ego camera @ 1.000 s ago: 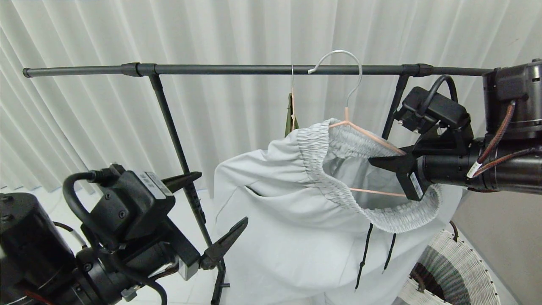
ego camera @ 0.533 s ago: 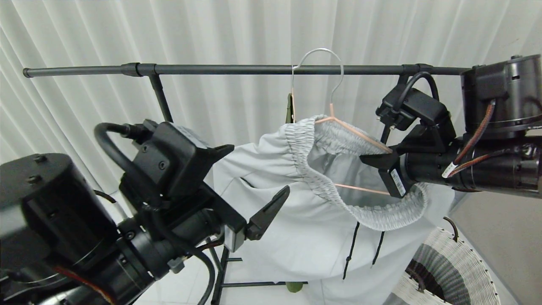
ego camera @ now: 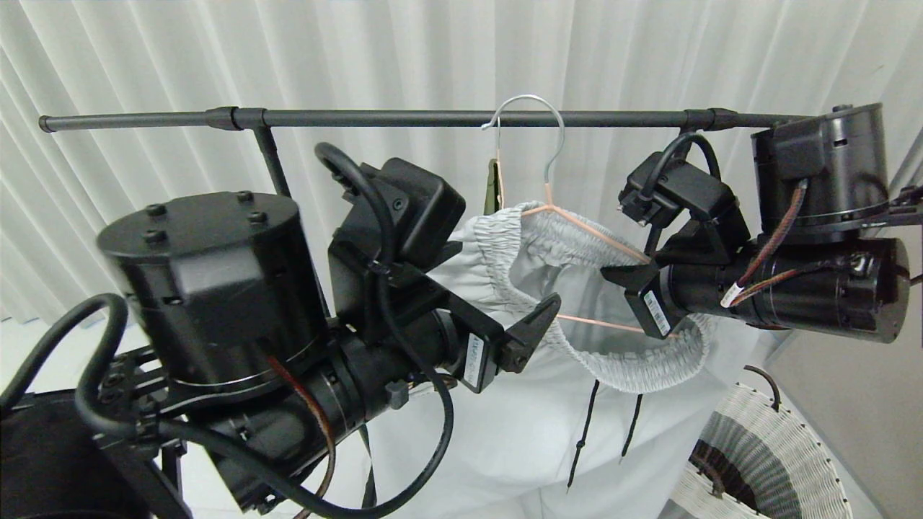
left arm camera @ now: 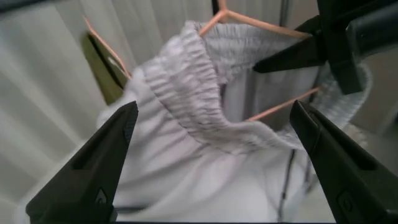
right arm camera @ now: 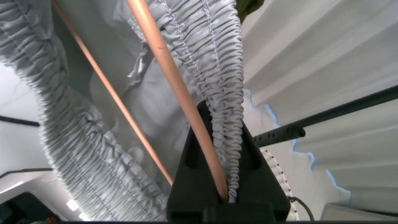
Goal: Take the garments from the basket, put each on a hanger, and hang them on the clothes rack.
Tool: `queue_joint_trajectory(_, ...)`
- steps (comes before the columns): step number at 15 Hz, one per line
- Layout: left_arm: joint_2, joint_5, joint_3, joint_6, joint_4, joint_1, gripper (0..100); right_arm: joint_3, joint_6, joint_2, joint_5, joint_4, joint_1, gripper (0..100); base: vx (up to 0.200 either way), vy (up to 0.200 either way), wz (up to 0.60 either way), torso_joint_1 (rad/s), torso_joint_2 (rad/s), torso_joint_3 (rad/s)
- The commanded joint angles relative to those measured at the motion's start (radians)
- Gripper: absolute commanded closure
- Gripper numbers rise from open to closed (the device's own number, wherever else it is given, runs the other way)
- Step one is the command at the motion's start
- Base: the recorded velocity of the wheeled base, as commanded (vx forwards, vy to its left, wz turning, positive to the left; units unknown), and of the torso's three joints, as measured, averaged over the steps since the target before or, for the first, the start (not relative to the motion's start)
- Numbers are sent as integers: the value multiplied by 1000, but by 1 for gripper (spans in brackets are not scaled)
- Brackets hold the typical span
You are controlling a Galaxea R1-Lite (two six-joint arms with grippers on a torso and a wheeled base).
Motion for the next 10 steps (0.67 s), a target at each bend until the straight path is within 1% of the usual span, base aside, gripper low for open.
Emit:
queue_joint_trajectory(1, 22, 19, -58, -50, 46, -3, 0, 2, -3, -2, -2, -1, 2, 100, 0, 0, 0, 0, 0, 0)
queue_joint_trajectory(2, 32, 53, -76, -76, 69, -3, 0, 2, -4, -4, -4, -1, 2, 100, 0, 0, 0, 0, 0, 0)
queue_joint_trajectory(4, 56, 139, -90, -84, 92, -1, 0, 2, -4, -5, -4, -1, 2, 100, 0, 0, 0, 0, 0, 0)
queue_joint_trajectory(6, 55, 151, -87, -82, 102, -1, 0, 2, -4, -5, -6, -1, 2, 100, 0, 0, 0, 0, 0, 0)
queue_joint_trajectory(9, 58, 203, -85, -81, 108, 0, 0, 3, -4, -7, -6, -5, 2, 100, 0, 0, 0, 0, 0, 0)
queue_joint_trajectory(10, 58, 205, -84, -81, 112, 2, 0, 3, -4, -7, -6, -5, 3, 100, 0, 0, 0, 0, 0, 0)
